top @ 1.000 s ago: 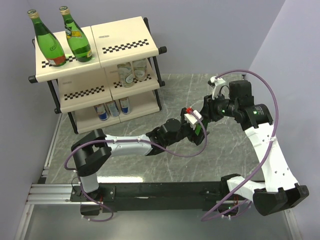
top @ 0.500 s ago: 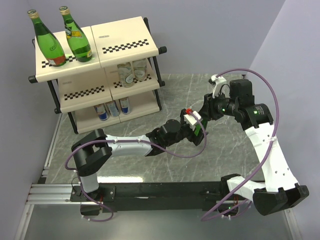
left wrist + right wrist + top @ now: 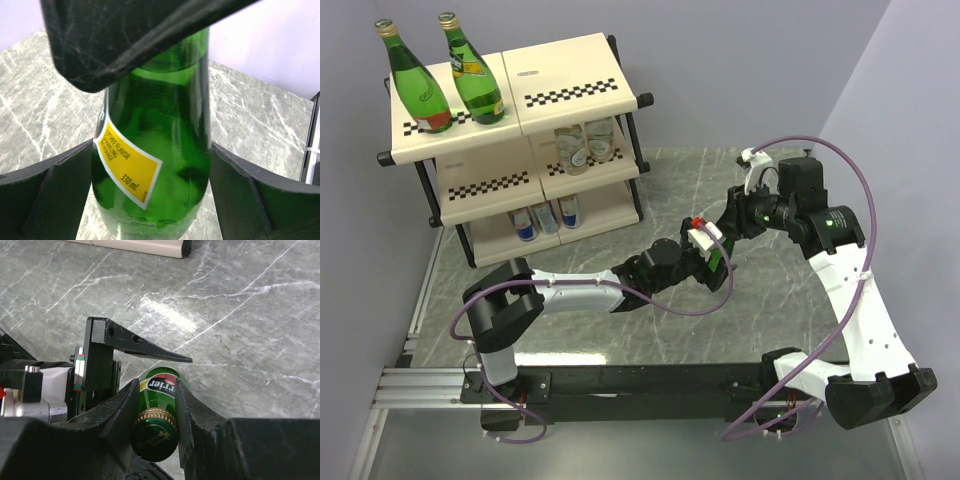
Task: Place and organize the beverage onto the shelf
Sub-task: Pick up the drink from the center of the board.
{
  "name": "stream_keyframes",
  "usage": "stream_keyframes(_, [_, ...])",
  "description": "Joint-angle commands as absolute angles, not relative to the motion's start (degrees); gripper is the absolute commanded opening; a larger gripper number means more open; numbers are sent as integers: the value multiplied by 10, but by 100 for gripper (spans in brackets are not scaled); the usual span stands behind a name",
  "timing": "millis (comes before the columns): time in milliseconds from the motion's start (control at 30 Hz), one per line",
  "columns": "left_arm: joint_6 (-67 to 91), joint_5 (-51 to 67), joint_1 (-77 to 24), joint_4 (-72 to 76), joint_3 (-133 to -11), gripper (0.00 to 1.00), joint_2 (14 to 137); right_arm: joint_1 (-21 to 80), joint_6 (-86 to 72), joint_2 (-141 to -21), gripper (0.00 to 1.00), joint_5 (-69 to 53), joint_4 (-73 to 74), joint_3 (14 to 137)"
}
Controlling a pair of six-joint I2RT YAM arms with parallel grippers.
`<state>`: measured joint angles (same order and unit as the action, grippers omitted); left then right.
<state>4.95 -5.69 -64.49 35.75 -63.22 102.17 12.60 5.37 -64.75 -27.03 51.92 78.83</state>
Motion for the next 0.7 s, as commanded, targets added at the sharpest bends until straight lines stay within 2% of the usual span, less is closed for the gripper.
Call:
stream_keyframes(0, [46, -45, -647, 381, -642, 93, 1000, 124, 39, -640, 0, -287, 446, 807])
stream_keyframes(667, [38, -46, -648, 379, -647, 92, 976, 124, 41, -644, 0, -284, 440, 796])
